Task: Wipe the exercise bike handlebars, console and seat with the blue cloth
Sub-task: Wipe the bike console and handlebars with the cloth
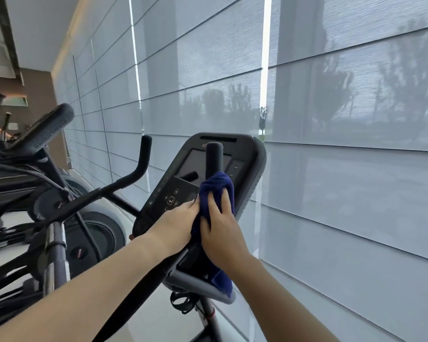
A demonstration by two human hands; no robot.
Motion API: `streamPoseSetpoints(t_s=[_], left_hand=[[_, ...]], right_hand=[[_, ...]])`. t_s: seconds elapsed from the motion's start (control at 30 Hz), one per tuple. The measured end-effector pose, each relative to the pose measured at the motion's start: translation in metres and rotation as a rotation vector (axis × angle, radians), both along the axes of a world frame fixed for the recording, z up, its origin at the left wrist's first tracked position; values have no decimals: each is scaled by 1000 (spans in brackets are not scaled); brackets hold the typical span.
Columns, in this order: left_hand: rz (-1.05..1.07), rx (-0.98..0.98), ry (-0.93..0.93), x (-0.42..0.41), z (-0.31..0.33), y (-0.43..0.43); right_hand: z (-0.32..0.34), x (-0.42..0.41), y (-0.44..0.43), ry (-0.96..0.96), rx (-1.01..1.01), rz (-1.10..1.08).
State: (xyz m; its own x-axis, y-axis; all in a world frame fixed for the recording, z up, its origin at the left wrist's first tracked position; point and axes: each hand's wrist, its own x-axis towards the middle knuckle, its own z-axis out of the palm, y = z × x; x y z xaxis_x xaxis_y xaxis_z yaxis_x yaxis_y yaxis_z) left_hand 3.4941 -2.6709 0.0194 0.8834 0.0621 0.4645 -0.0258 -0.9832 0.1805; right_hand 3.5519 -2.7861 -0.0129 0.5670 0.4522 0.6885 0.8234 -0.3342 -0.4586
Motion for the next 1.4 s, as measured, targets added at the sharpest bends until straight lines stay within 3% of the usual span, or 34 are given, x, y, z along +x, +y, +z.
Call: streamPoseSetpoints(t_s=[0.23, 0.43, 0.6, 0.77, 0.97, 1.23, 1.4], left_hand=[[32, 90, 153, -40, -2, 4], [46, -166, 155, -59, -3, -3], [76, -100, 183, -62, -7, -5], [186, -177, 185, -59, -10, 0], [217, -45, 236, -43, -19, -12], [241, 6, 159, -18, -21, -10], [254, 26, 119, 4, -13, -19]], right_hand=[[-6, -21, -27, -77, -48, -77], [-15, -24, -22, -218, -97, -212], [-7, -7, -16, -598, -208, -75], [-10, 15, -21, -611, -443, 78], [1, 28, -4, -766, -389, 141], [13, 58, -5, -1089, -457, 107], [34, 80, -18, -1148, -516, 38]])
